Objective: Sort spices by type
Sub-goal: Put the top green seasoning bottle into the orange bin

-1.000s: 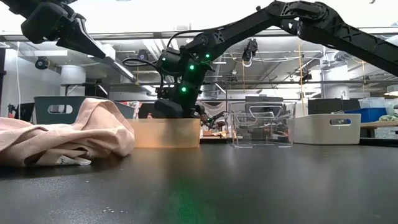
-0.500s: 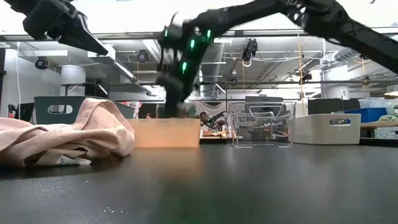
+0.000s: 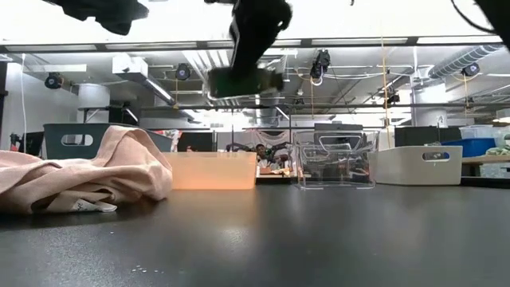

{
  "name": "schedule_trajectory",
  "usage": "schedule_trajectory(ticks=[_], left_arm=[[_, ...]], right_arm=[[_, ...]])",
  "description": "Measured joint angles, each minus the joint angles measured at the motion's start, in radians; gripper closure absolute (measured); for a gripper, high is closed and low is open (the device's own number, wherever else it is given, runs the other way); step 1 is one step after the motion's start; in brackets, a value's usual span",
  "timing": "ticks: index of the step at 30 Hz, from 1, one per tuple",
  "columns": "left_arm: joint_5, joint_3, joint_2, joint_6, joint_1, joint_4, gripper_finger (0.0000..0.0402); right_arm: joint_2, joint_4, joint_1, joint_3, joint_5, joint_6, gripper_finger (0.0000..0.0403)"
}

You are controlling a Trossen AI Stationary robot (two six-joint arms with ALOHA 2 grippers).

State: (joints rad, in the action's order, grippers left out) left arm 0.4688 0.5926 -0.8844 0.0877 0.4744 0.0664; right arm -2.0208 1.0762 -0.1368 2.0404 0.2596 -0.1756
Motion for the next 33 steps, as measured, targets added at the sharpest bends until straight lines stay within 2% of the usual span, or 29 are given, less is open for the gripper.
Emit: schedule_trajectory(ticks=[3,5,9,12,14,16,21,26,33], left_arm=[[0.017,0.0,-0.006,0.001,0.0,-0.012,0.0398],[0.017,0.0,-0.014,0.0,0.0,-0.013,0.0398],[0.019,0.0,-0.046,-0.02,0.0,-0.019,0.0398],[0.052,-0.001,-0.091,-0.028,-0.001,-0.077,0.0398],[0.103,-0.001,-0.13,-0.033,-0.007,-0.16,0.0398],[0.141,-0.001,-0.167,-0.032,-0.016,-0.212,0.0394],[0.123,-0.001,-0.232,-0.011,-0.055,-0.265,0.0361],[0.077,-0.001,-0.277,-0.034,-0.114,-0.329,0.0297],[-0.057,-0.001,-0.382,-0.038,-0.198,-0.428,0.0199]], right_arm=[[0.07,-0.13,-0.075,-0.155,0.016,0.051,0.021],[0.119,-0.255,-0.121,-0.275,0.083,0.056,0.021],[0.171,-0.415,-0.206,-0.471,0.326,0.047,0.021],[0.186,-0.428,-0.248,-0.54,0.489,0.045,0.021],[0.187,-0.438,-0.264,-0.561,0.546,0.052,0.021],[0.187,-0.435,-0.277,-0.575,0.559,0.051,0.021],[0.188,-0.438,-0.309,-0.576,0.563,0.014,0.021],[0.188,-0.439,-0.325,-0.576,0.564,-0.087,0.021],[0.188,-0.439,-0.326,-0.576,0.608,-0.22,0.021]])
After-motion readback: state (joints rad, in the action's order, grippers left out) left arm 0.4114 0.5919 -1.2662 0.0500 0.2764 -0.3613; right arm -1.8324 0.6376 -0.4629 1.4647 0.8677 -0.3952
